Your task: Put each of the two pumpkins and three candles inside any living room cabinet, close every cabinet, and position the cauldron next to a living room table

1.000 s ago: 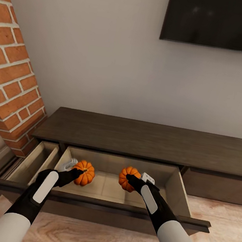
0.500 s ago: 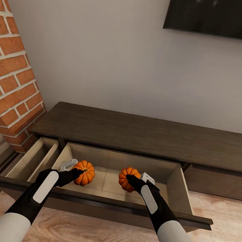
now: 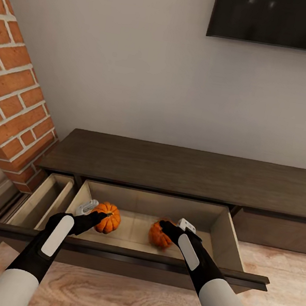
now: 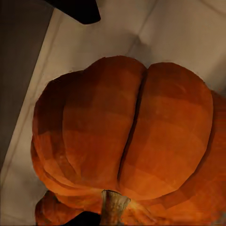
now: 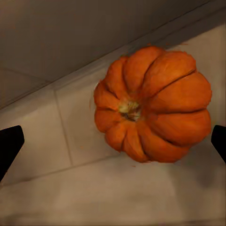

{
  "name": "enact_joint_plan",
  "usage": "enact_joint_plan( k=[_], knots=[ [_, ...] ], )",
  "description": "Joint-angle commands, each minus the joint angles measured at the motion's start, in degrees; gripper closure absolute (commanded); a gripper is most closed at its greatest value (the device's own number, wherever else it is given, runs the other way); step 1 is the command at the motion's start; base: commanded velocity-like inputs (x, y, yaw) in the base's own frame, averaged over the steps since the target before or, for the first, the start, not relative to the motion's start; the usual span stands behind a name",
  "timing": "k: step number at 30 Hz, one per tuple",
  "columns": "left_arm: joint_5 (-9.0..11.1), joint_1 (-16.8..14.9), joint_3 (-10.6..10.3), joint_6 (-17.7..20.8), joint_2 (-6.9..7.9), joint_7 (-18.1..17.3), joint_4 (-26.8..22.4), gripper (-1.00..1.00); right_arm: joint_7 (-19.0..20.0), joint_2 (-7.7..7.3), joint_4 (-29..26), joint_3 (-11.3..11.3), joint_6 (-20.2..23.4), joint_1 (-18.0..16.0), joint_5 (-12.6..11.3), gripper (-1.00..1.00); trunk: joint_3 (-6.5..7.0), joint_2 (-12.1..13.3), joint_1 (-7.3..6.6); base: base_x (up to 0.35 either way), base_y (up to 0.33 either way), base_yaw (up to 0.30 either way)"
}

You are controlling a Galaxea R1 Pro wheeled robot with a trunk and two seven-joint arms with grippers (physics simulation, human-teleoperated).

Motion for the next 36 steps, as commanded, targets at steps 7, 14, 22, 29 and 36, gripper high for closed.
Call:
enact_joint_plan(
  k=[7, 14, 22, 29, 36],
  knots=[
    [0.6, 0.0, 0.0, 0.2, 0.03, 0.5, -0.1, -1.0, -0.5, -0.03, -0.1, 0.2, 0.1, 0.0, -0.6, -1.0, -0.05, 0.0, -0.01, 0.0, 0.0, 0.0],
    [0.7, 0.0, 0.1, 0.3, 0.05, 0.4, 0.0, -1.0, -0.5, -0.03, -0.1, 0.2, 0.1, 0.0, -0.6, -1.0, -0.05, 0.0, -0.01, 0.0, 0.0, 0.0],
    [1.1, 0.0, 0.3, 0.4, 0.08, 0.0, 0.0, -1.0, -0.5, -0.03, -0.1, 0.2, 0.1, 0.0, -0.6, -1.0, -0.05, 0.0, -0.01, 0.0, 0.0, 0.0],
    [1.3, 0.0, 0.3, 0.4, 0.09, -0.4, 0.0, -1.0, -0.5, -0.03, -0.1, 0.2, 0.1, 0.0, -0.6, -1.0, -0.05, 0.0, -0.01, 0.0, 0.0, 0.0],
    [1.3, 0.0, 0.3, 0.4, 0.11, -0.4, 0.0, -1.0, -0.5, -0.03, -0.1, 0.2, 0.1, 0.0, -0.6, -1.0, -0.05, 0.0, -0.01, 0.0, 0.0, 0.0]
  ],
)
